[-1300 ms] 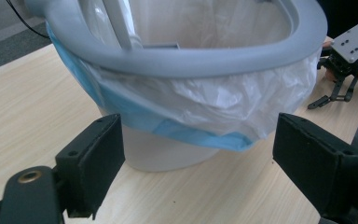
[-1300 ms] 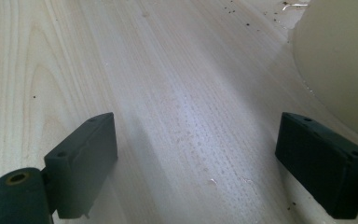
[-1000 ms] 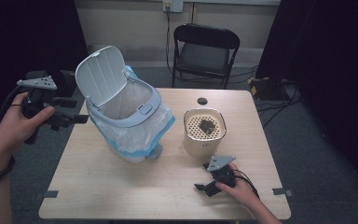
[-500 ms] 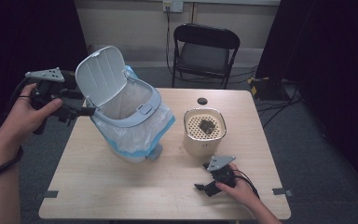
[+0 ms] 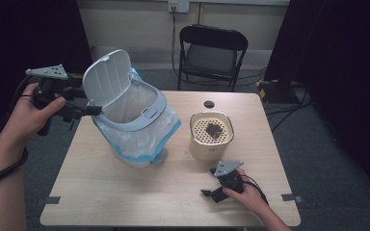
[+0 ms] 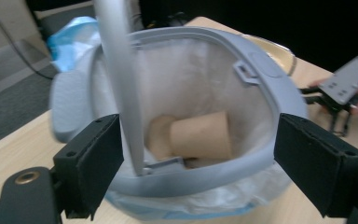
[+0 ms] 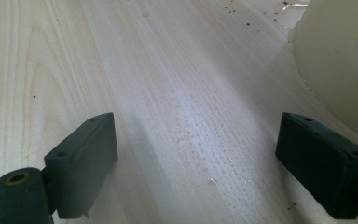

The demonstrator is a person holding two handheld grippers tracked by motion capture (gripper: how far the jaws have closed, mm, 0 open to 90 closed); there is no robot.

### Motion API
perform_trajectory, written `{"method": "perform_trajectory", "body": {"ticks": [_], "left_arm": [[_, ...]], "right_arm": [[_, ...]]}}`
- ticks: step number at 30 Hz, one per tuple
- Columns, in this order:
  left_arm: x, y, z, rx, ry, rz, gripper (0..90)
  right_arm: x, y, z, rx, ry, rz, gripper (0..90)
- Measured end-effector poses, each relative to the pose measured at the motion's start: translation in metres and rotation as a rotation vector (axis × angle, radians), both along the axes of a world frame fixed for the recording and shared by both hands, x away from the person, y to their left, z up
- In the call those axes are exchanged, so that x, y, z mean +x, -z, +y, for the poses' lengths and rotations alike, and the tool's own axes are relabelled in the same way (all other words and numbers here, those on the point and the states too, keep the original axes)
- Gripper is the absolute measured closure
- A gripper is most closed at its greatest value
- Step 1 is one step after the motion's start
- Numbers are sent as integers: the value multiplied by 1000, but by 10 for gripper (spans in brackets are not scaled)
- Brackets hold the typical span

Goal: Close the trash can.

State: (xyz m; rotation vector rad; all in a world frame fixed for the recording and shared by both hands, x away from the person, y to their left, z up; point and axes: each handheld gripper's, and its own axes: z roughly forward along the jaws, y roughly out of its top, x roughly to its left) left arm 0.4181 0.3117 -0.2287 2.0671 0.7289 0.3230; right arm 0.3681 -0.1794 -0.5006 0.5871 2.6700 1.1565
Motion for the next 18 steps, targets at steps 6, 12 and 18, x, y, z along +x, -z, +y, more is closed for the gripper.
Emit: {"method": "perform_trajectory", "body": {"ticks": [6, 12, 18], "left_arm": [[-12, -3, -12, 45, 54, 6, 152], [-26, -6, -20, 59, 81, 7, 171], [-33, -3, -36, 101, 159, 38, 311]], "right_arm": [[0, 0, 0, 0, 0, 0, 120], [0, 0, 0, 0, 0, 0, 120], [0, 0, 0, 0, 0, 0, 119]]}}
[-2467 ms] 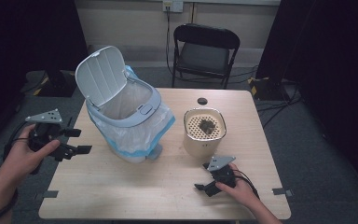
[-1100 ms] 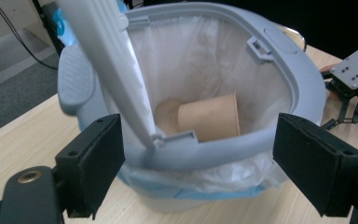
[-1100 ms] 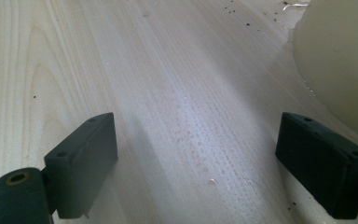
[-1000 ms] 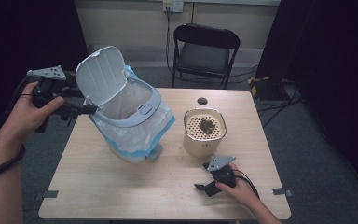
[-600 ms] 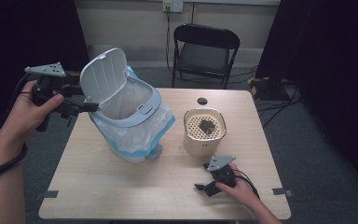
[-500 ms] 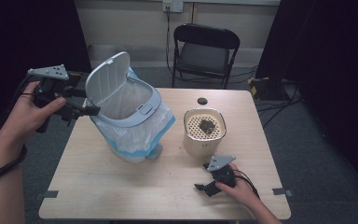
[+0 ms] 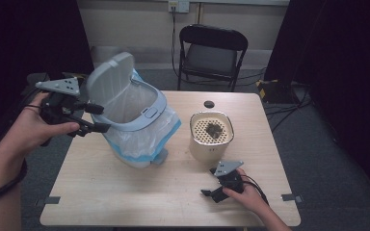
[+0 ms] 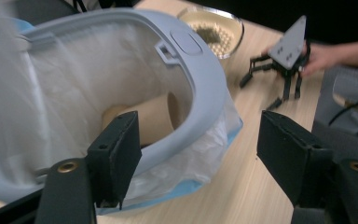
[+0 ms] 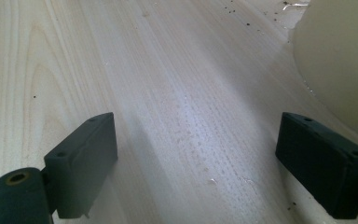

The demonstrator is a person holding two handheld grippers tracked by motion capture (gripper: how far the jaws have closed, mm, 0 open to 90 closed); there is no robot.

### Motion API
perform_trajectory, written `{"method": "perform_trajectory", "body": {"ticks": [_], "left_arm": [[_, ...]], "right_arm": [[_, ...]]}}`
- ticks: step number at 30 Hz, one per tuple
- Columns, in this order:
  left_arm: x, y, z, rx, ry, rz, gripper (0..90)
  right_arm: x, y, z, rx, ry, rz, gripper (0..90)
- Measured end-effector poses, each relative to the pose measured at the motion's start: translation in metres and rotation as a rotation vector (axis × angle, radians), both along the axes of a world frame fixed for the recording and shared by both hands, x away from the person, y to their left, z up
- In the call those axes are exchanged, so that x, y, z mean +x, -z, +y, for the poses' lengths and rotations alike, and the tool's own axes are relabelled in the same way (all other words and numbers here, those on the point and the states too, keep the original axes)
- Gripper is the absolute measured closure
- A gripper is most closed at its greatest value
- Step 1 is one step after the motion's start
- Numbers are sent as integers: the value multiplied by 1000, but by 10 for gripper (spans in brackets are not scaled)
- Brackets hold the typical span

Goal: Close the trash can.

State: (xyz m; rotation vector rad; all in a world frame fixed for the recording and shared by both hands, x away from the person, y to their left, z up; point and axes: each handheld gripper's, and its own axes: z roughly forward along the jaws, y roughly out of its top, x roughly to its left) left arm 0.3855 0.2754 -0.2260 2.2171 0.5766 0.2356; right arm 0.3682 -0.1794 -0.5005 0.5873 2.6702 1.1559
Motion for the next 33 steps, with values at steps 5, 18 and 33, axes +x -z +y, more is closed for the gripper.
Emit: {"method": "perform_trajectory", "body": {"ticks": [5, 18, 33], "left_arm": [[2, 2, -6, 23, -7, 20, 357], [18, 4, 45, -58, -301, -57, 213], [39, -24, -2, -53, -195, -56, 289]], "right_arm": [[0, 0, 0, 0, 1, 0, 119], [0, 0, 0, 0, -2, 2, 117], [0, 0, 0, -1, -7, 3, 113]]}}
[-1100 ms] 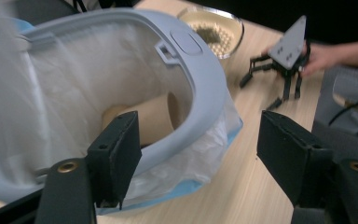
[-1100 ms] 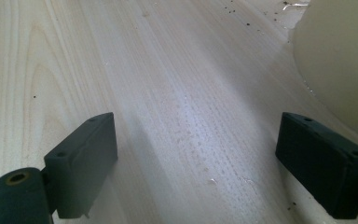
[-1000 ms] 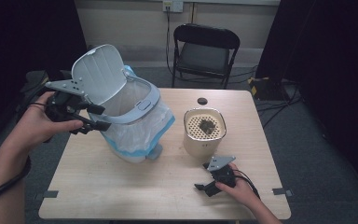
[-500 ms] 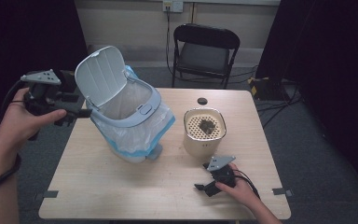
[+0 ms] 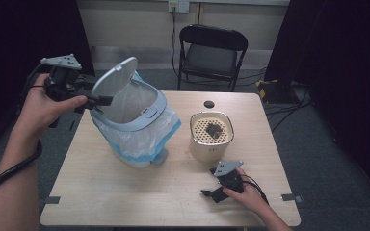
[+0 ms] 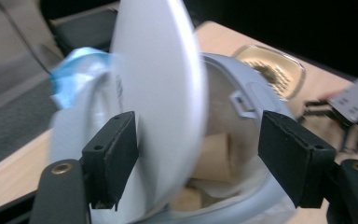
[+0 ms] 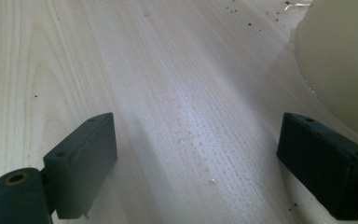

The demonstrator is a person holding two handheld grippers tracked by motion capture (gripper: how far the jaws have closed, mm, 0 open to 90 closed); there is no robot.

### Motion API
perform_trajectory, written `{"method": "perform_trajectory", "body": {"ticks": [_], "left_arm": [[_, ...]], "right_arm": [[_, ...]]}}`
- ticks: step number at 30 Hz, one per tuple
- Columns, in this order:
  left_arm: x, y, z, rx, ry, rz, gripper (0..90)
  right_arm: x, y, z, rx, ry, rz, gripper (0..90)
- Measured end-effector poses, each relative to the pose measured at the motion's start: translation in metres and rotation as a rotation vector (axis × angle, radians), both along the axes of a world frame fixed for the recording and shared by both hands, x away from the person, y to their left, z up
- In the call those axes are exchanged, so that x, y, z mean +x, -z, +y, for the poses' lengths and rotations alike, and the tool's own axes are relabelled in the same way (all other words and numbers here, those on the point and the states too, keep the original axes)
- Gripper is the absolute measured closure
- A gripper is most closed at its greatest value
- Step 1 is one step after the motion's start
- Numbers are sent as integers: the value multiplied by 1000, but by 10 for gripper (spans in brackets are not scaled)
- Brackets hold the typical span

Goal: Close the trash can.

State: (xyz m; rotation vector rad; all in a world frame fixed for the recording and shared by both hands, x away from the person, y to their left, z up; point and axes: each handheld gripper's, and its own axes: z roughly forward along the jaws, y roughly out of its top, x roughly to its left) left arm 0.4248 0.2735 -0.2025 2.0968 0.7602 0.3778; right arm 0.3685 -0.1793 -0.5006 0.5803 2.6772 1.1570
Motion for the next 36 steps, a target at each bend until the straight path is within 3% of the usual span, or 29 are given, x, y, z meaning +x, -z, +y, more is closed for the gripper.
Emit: {"method": "perform_trajectory", "body": {"ticks": [5, 10, 16, 19, 21, 24, 26, 32, 33, 34, 36], "left_arm": [[3, -5, -21, -4, 66, 54, 337], [9, -1, -33, 5, 77, 102, 453], [18, 8, -38, -62, 85, 145, 592], [23, 15, -45, -44, 93, 174, 652], [27, 21, -48, -12, 55, 180, 703], [33, 29, -54, 40, 47, 185, 710], [35, 31, -59, 36, 42, 166, 711], [38, 32, -67, 80, 19, 118, 756], [38, 34, -69, 103, 20, 126, 773], [38, 36, -69, 78, 11, 113, 791], [36, 38, -71, 77, 17, 91, 795]], "right_arm": [[0, 0, 0, 0, 0, 0, 113], [0, 0, 0, 0, 1, 0, 113], [0, 0, 0, 0, 0, 0, 113], [0, 0, 0, 0, 0, 0, 113], [0, 0, 0, 0, 0, -1, 113], [0, 0, 0, 0, 0, 0, 113], [0, 0, 0, 0, 0, 0, 113], [0, 0, 0, 0, 0, 0, 113], [0, 0, 0, 0, 0, 0, 113], [0, 0, 0, 0, -1, -1, 113], [0, 0, 0, 0, -1, -1, 112]]}}
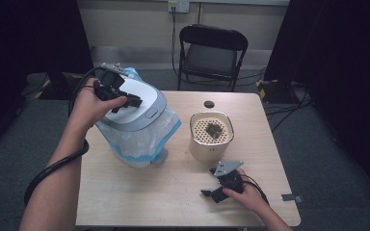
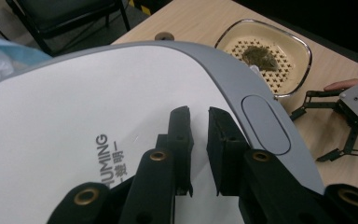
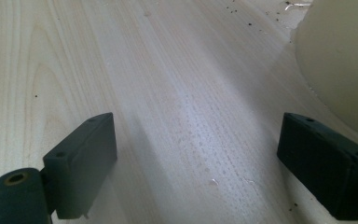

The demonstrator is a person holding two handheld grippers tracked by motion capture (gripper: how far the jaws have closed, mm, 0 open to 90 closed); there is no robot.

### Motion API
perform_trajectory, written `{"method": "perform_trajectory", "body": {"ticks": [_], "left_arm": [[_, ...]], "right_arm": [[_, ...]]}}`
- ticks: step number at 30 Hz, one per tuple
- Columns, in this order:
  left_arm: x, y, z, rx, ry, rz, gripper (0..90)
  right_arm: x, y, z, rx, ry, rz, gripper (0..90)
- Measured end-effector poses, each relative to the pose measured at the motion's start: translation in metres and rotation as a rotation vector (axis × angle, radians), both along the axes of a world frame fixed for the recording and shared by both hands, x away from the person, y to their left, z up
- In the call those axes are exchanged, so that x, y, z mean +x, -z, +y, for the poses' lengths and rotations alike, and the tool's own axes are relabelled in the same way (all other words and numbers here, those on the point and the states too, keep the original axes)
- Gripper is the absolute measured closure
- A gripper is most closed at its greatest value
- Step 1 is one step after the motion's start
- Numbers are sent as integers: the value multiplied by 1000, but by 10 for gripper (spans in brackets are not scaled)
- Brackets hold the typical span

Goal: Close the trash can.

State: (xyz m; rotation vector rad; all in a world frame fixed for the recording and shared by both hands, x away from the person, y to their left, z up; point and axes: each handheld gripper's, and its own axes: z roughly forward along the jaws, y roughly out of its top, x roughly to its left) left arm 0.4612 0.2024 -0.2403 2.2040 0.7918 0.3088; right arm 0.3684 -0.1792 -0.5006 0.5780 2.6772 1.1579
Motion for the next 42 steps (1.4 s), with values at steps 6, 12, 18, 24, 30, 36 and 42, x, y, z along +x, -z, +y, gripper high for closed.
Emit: {"method": "perform_trajectory", "body": {"ticks": [6, 12, 18, 24, 30, 36, 42], "left_arm": [[-5, -4, -10, 85, -28, -35, 524], [-18, -9, 2, 20, -62, -51, 225], [-43, -10, 23, -27, -66, -19, 159], [-66, 1, 43, -84, -81, -14, 161], [-92, 25, 63, -138, -93, -33, 160], [-113, 72, 74, -118, -89, -10, 159], [-125, 115, 74, -116, -79, 19, 160]], "right_arm": [[0, 0, 0, -1, 1, 1, 112], [0, 0, 0, -1, 1, 1, 112], [0, 0, 0, 0, 2, 0, 112], [0, 0, 0, 0, 2, -2, 112], [0, 0, 0, 0, 4, -2, 112], [0, 0, 0, 1, 4, -2, 112], [0, 0, 0, 0, 2, -1, 112]]}}
